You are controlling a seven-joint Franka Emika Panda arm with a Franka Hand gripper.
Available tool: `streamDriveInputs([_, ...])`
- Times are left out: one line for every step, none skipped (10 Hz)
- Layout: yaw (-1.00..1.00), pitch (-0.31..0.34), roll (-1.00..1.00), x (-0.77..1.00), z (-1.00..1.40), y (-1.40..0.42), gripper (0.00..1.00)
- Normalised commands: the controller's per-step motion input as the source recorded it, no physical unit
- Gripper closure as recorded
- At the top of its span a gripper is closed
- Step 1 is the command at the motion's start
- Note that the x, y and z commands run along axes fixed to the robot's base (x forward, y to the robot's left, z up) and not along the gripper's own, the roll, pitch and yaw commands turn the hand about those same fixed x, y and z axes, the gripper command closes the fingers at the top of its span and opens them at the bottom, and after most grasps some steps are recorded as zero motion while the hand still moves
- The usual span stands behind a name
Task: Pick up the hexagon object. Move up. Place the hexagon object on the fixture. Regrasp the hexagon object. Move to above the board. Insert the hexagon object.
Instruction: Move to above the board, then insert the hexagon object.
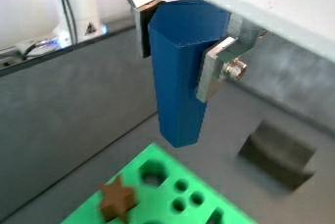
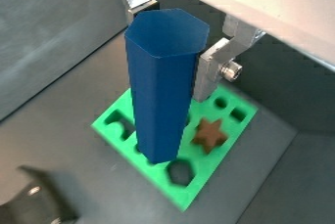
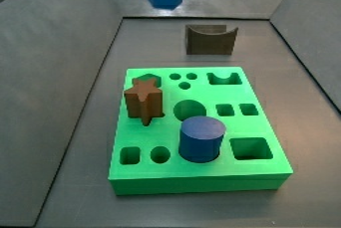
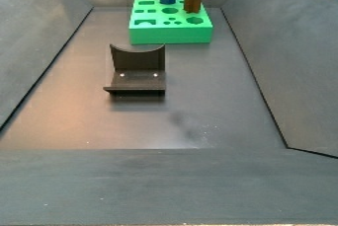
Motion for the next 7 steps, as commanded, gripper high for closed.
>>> streamDriveInputs([-0.03,-0.079,-0.55,-0.10,0.00,-0.04,1.00])
streamDriveInputs([-0.02,-0.051,-0.32,-0.06,0.00,-0.02,1.00])
streamDriveInputs([0.00,-0.006,0.00,-0.06,0.00,0.00,1.00])
streamDriveInputs([0.00,0.000,0.00,0.00,-0.07,0.01,1.00])
streamDriveInputs([-0.07,0.000,-0.04,-0.07,-0.31,0.13,1.00])
streamDriveInputs([-0.44,-0.050,-0.12,-0.19,-0.54,0.25,1.00])
streamDriveInputs([-0.74,-0.066,-0.10,-0.34,-0.74,0.05,1.00])
